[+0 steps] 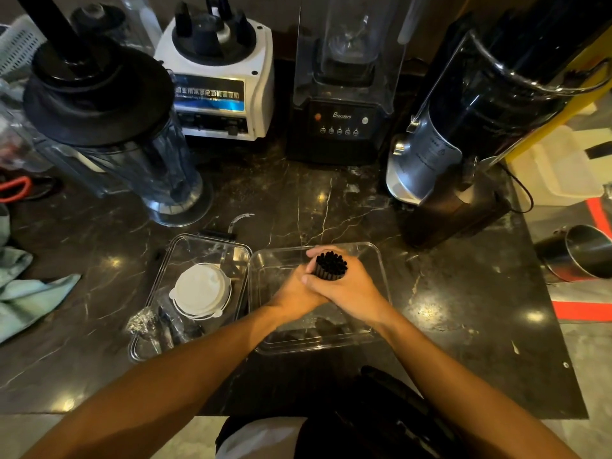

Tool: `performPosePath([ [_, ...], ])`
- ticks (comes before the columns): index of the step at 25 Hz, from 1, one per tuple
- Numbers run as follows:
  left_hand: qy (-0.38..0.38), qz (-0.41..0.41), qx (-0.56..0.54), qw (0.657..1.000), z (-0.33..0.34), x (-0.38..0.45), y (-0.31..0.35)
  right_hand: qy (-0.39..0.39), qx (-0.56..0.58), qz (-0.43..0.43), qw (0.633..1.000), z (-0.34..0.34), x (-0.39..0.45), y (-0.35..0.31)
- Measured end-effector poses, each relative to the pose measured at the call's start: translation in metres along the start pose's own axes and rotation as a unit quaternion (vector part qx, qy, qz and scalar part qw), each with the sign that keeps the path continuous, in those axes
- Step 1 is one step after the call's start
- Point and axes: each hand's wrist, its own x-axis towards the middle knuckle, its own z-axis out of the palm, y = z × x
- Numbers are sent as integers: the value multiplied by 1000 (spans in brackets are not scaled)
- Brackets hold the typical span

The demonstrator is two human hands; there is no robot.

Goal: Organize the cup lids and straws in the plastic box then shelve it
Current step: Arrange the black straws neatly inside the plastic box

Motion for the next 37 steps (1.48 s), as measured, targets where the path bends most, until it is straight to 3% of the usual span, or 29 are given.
performPosePath([
  [6, -13, -36, 41, 998, 3, 0, 9, -10, 29, 23, 999, 1, -1, -4],
  [10, -33, -23, 23, 999, 1, -7, 22, 29, 47, 54, 997, -5, 0, -12],
  [14, -98, -89, 89, 987, -18, -23, 36, 72, 76, 47, 993, -11, 2, -20],
  [16, -74, -91, 114, 987, -39, -35, 49, 70, 69, 54, 994, -15, 1, -20],
  [20, 64, -92, 73, 991, -77, -53, 84, -16, -85, 82, 993, -9, -2, -16],
  [25, -30, -108, 227, 968, -76, -51, 79, -181, -270, 35, 945, 3, 7, -20],
  [30, -44, -98, 235, 966, -61, -44, 61, -236, -237, 43, 942, 7, 11, -14],
  [34, -19, -103, 236, 966, -48, -43, 53, -216, -205, 70, 952, 13, 10, -7],
  [37, 24, -80, 303, 949, -39, -37, 49, -203, -160, 99, 961, 18, 10, -1],
])
